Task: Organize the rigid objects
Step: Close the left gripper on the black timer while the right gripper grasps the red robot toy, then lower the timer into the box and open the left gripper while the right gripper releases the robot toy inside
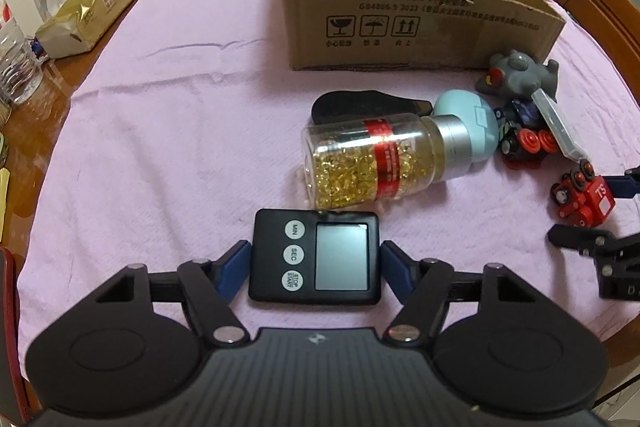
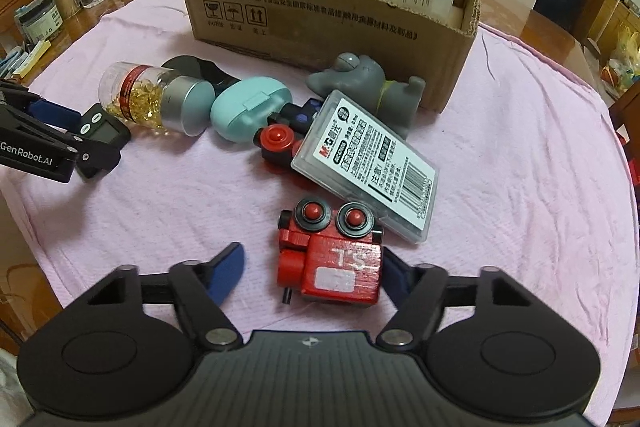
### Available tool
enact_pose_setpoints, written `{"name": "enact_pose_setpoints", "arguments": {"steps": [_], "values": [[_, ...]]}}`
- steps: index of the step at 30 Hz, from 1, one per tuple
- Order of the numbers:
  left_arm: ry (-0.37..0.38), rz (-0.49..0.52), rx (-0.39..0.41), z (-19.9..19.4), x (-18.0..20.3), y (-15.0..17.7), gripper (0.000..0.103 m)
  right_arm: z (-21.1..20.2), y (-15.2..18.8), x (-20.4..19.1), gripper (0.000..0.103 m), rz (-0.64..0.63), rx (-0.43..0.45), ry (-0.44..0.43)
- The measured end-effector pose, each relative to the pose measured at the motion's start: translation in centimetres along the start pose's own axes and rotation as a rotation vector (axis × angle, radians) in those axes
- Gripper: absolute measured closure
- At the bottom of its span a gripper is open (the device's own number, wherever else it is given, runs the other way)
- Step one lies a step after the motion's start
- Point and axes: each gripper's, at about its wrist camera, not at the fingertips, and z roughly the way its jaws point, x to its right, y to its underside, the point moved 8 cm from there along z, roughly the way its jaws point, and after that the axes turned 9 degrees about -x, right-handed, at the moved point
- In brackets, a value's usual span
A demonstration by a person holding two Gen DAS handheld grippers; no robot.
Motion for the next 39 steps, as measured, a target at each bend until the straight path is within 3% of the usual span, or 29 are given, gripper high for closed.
{"name": "enact_pose_setpoints", "arguments": {"steps": [2, 11, 22, 31, 39], "values": [[-0.002, 0.004, 0.004, 0.0, 0.0, 0.0, 0.033, -0.1, -0.1, 0.1, 0.042, 0.004, 0.006, 0.004], [0.009, 0.02, 0.007, -0.1, 0.1, 0.0, 0.034, -0.3, -0.1, 0.0, 0.046, 0.015, 0.009, 0.021], [0.027, 0.122, -0.032, -1.3, 0.0, 0.4, 0.034, -1.1, 0.1, -0.1, 0.047, 0.004, -0.027, 0.034], [0.066, 0.26, -0.042, -4.7, 0.1, 0.0, 0.034, -3.9, -0.3, 0.3, 0.047, -0.008, -0.023, 0.004], [0.111, 0.354, 0.026, -8.9, 1.1, -3.5, 0.034, -7.1, -2.2, 0.3, 0.047, -0.043, 0.017, -0.022]]}}
